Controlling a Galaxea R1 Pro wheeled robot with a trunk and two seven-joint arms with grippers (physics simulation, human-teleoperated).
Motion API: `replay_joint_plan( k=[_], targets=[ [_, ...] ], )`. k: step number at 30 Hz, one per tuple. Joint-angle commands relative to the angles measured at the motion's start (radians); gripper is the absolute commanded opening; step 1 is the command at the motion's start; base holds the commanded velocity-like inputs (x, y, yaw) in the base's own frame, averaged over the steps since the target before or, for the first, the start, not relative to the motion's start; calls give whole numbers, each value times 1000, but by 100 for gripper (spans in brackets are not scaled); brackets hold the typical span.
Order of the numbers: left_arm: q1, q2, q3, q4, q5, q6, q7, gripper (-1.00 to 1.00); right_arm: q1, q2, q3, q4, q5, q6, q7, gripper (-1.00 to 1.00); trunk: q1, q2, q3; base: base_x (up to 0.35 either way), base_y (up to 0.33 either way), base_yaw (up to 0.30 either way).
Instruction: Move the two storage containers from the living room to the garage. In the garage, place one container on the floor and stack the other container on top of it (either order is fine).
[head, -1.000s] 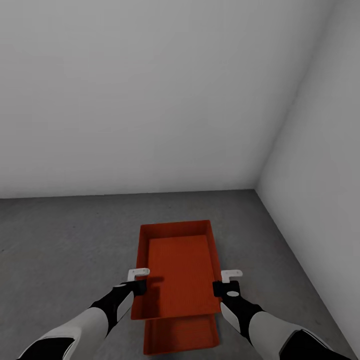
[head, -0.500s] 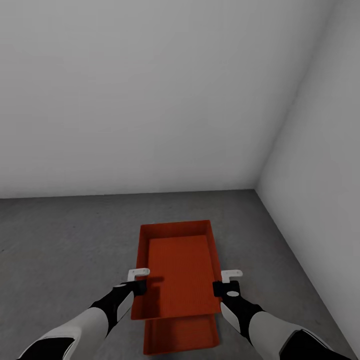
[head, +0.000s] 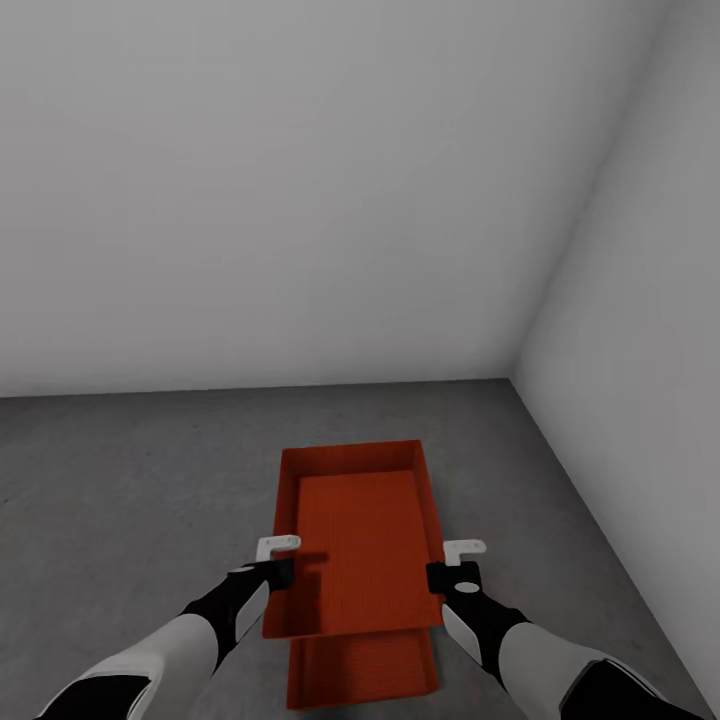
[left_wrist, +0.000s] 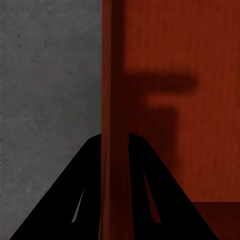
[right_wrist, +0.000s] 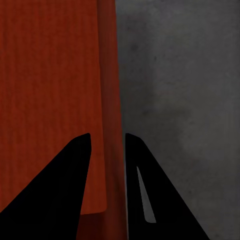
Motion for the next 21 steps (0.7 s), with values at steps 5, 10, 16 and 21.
replay_joint_plan(
  k=[5, 10, 16, 21],
  targets=[
    [1, 0, -52, 23, -52, 8, 9, -100, -2, -9, -37, -1, 0, -5, -5, -100, 0, -1, -1, 0, 0, 0],
    [1, 0, -52, 23, -49, 8, 11, -100, -2, -9, -37, -1, 0, -5, -5, -100, 0, -1, -1, 0, 0, 0],
    [1, 0, -51, 22, -44, 5, 12, -100, -2, -9, -37, -1, 0, -5, -5, -100, 4, -8, -4, 0, 0, 0],
    [1, 0, -51, 23, -45, 10, 12, -100, -2, -9, -37, -1, -1, -5, -5, -100, 23, -43, -20, 0, 0, 0]
  ],
)
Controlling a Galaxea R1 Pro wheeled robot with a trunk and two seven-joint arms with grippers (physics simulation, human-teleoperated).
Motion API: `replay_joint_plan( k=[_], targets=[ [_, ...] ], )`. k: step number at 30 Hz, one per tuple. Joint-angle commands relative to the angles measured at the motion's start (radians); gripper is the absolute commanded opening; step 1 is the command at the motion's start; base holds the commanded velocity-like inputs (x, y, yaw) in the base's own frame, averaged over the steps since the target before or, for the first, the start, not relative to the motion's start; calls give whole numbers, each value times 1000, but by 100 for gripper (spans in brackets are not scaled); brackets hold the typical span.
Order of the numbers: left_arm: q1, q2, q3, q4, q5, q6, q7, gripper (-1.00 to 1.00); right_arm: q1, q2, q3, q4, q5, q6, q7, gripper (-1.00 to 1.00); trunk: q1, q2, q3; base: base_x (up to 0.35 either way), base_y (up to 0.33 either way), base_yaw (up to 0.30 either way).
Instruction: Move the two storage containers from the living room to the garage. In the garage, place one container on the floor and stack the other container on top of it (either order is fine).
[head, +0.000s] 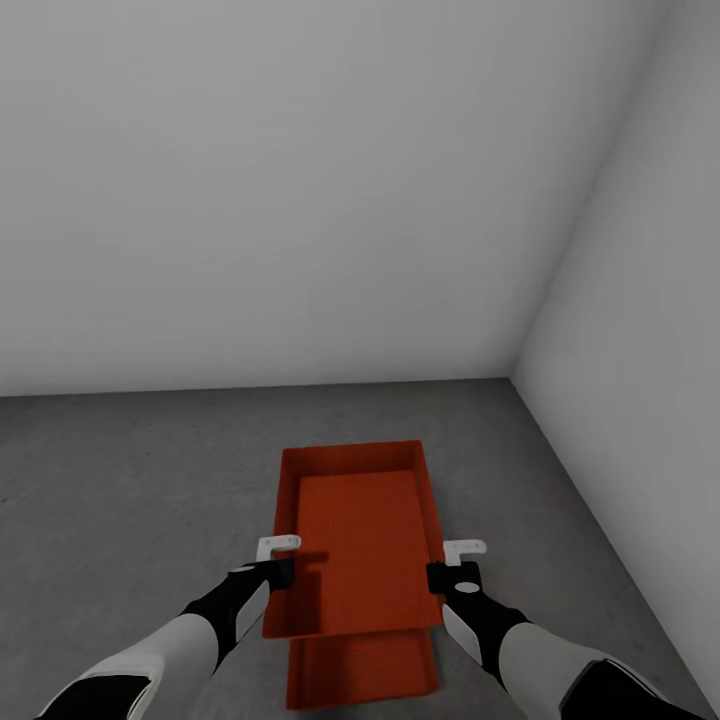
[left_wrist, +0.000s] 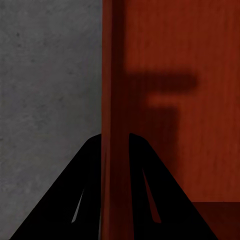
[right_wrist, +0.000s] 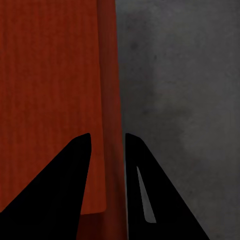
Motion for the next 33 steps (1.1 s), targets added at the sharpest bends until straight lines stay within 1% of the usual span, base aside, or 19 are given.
replay_joint_plan(
  k=[1, 2, 13, 32, 33],
  targets=[
    [1, 0, -50, 26, -44, 6, 10, -100, -2, -9, -37, -1, 1, -6, -5, -100, 4, -8, -4, 0, 0, 0],
    [1, 0, -50, 26, -45, 6, 10, -100, -2, -9, -37, -1, 2, -6, -5, -100, 8, -15, -7, 0, 0, 0],
    [1, -4, -50, 26, -49, -5, 10, -100, -2, -9, -37, -1, 1, -6, -5, -100, 8, -15, -7, 0, 0, 0],
    [1, -3, -50, 27, -47, -7, 10, -100, -2, -10, -37, -1, 1, -6, -5, -100, 8, -15, -7, 0, 0, 0],
    [1, -3, -50, 27, -46, -7, 10, -100, -2, -9, -37, -1, 1, -6, -5, -100, 12, -22, -10, 0, 0, 0]
  ],
)
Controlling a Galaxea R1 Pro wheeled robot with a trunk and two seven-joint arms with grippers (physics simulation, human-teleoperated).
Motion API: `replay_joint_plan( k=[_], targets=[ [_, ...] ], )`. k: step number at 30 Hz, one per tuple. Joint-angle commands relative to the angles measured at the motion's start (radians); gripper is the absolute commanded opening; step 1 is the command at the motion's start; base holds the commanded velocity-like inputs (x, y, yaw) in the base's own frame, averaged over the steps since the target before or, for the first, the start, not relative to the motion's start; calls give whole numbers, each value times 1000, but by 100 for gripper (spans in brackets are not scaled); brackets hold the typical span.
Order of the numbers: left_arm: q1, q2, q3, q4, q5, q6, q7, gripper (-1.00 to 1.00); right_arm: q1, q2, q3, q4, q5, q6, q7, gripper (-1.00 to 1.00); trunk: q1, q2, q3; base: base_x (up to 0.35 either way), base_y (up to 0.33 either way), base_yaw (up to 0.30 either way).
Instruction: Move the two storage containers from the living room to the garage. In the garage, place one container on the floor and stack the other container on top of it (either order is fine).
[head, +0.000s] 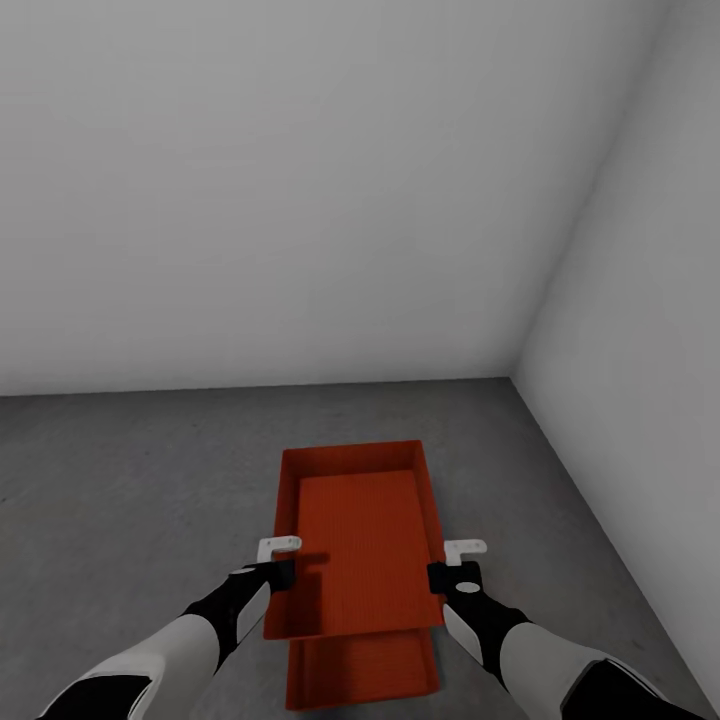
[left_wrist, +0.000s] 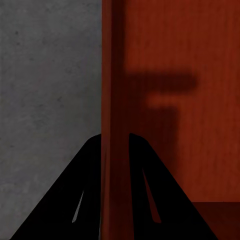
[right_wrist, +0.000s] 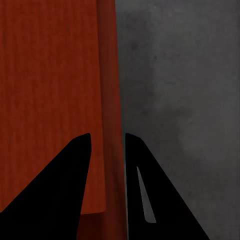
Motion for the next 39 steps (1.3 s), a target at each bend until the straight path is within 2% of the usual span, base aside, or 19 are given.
replay_joint_plan(
  k=[1, 9, 17, 39],
  targets=[
    [1, 0, -57, 16, -45, 7, 9, -100, -2, -7, -42, 0, -1, -7, -6, -100, 4, -8, -4, 0, 0, 0],
    [1, 2, -57, 16, -44, 10, 9, -100, -2, -6, -42, 0, -1, -7, -6, -100, 35, -64, -29, 0, 0, 0],
    [1, 3, -57, 17, -43, 6, 9, -100, -2, -6, -42, 0, 0, -7, -6, -100, 35, -64, -29, 0, 0, 0],
    [1, 5, -57, 19, -42, 5, 9, -100, -2, -7, -42, 0, -1, -8, -3, -100, 115, -211, -95, 0, 0, 0]
  ],
)
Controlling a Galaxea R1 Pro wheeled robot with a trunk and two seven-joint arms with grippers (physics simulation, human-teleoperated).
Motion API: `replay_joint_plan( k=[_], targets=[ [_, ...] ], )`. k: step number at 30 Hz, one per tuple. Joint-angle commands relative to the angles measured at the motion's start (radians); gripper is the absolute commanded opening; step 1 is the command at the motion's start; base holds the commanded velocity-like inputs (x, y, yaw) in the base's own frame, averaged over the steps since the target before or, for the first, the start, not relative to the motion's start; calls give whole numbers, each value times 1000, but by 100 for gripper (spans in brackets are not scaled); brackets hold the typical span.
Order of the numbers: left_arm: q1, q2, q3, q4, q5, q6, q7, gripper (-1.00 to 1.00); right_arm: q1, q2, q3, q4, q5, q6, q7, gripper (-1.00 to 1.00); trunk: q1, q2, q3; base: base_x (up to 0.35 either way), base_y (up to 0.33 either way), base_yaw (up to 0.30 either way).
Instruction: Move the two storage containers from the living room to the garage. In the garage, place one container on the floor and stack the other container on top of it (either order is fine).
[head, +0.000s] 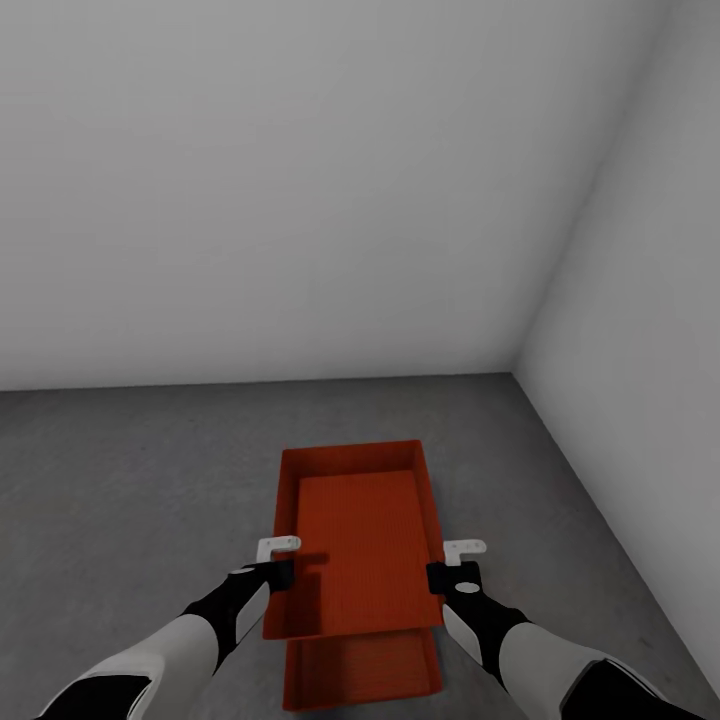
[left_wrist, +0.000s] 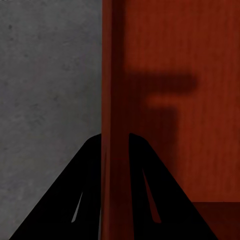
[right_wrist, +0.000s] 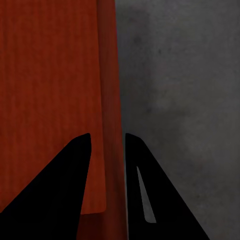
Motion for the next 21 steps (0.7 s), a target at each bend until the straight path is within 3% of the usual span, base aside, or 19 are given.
replay_joint_plan(
  k=[1, 21],
  targets=[
    [1, 2, -50, 20, -48, 6, 11, -100, -2, -10, -42, -2, 1, -5, -3, -100, 0, 0, -1, 0, 0, 0],
    [1, 2, -50, 20, -48, 6, 11, -100, -2, -10, -42, -2, 1, -5, -4, -100, 0, 0, -30, 0, 0, 0]
  ],
)
